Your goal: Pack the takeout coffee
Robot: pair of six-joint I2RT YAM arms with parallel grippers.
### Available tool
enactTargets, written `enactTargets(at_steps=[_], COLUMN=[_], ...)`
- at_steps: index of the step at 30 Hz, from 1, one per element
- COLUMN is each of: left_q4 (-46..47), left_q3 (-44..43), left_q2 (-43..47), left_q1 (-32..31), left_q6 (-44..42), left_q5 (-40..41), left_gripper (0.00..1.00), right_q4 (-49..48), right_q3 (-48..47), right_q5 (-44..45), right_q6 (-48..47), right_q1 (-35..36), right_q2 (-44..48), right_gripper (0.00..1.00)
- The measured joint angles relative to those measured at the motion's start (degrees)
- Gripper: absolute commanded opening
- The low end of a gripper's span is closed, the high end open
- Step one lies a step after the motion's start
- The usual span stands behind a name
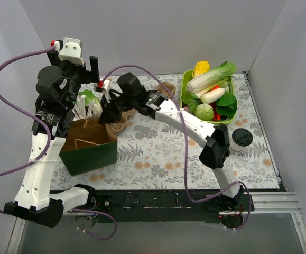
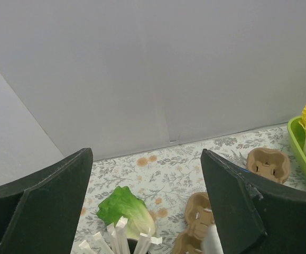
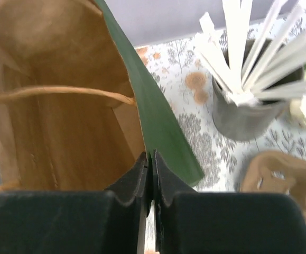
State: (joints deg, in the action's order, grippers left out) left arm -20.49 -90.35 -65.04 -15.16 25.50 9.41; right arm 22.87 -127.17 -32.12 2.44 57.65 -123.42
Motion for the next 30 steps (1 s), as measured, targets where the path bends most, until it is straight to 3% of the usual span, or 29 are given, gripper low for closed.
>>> enactTargets(at_steps=[2, 13, 23, 30], left_q4=[0.0, 1.4, -0.7, -12.7], left_q3=[0.0, 1.9, 8.0, 4.5], left_q2=[-0.1, -2.2, -8.9, -23.2], left_q1=[0.0, 0.0, 0.0, 0.1], left_q6=[0.7, 3.5, 3.7, 2.4], left_q5=[-0.4, -7.0, -17.4, -19.8], left_gripper=[0.84, 0.84, 0.79, 0.74], right_q4=[1.8, 20.2, 27.9, 28.9], right_q3=[4.5, 27.8, 35.6, 44.0], right_q5=[-1.4, -5.6, -2.6, -0.5], right_q6=[-3.1, -23.7, -28.7, -29.6], right_q1=[-1.8, -15.5, -29.5, -37.0], right_q2=[4.9, 30.5, 38.5, 47.3], right_gripper=[0.01, 0.01, 0.01, 0.01])
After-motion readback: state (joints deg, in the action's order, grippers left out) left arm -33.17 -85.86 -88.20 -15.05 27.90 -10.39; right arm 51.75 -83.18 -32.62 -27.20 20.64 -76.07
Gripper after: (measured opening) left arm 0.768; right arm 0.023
